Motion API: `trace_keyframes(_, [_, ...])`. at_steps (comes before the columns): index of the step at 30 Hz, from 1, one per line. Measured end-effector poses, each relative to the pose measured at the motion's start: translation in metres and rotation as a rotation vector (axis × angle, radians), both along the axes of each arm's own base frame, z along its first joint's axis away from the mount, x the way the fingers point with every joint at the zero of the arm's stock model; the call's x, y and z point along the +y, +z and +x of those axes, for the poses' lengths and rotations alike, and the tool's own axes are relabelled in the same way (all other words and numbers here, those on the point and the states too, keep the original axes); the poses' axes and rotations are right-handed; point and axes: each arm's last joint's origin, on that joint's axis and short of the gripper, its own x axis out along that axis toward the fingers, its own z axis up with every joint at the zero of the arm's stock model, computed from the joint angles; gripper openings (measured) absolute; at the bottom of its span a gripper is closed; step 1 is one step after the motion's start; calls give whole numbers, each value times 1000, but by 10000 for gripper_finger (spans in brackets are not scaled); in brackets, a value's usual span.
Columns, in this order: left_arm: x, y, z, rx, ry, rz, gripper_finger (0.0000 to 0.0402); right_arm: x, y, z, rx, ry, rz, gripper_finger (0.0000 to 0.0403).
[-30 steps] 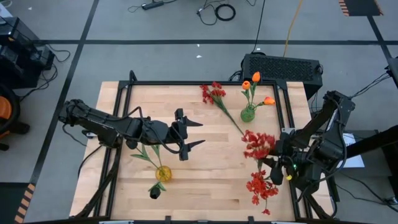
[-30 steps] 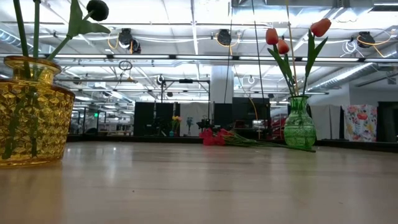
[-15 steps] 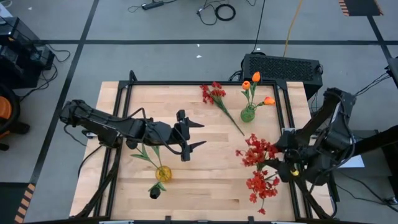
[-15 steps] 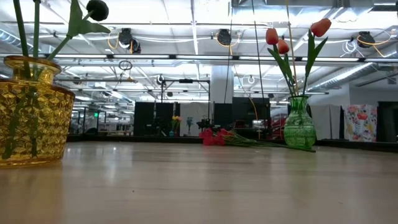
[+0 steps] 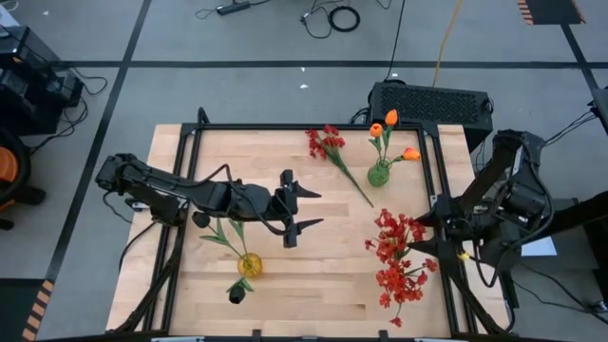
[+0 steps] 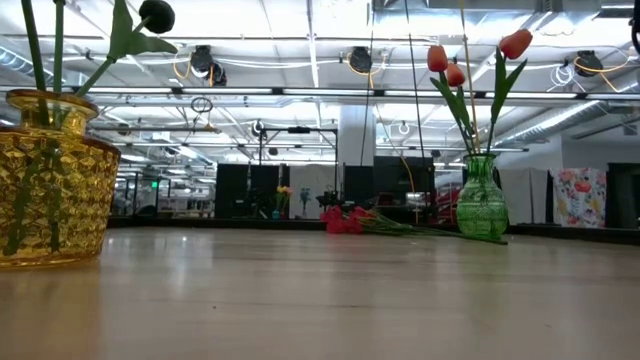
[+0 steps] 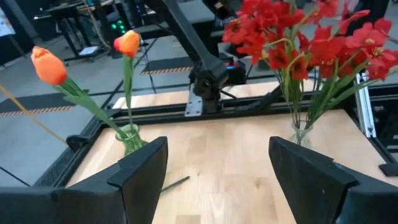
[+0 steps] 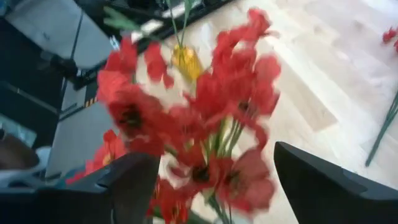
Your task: Sort flowers into vase by color
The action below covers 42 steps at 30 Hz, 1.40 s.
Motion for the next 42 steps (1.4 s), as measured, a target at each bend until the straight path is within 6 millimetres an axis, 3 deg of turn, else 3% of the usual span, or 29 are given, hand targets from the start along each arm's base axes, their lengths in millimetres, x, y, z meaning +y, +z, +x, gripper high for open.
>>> trace_keyframes(6, [3,-4,5,-3,6,-2,287,-1,-3,-4,96,94,0,297])
trace_keyframes(12, [7,-5,8,-4,-4,-17,287,0,-3,-3,81,141,-80,258])
trace_keyframes(26, [9,-9,11,5,5,-31,287,9,-7,-5,137,205,-71,14])
trace_keyframes(35, [8,-9,11,7,6,-33,287,11,-10,-14,176,193,-26,5])
trace_keyframes(42, [7,-21,21,21,8,-30,287,12,-12,-24,210,192,-6,3])
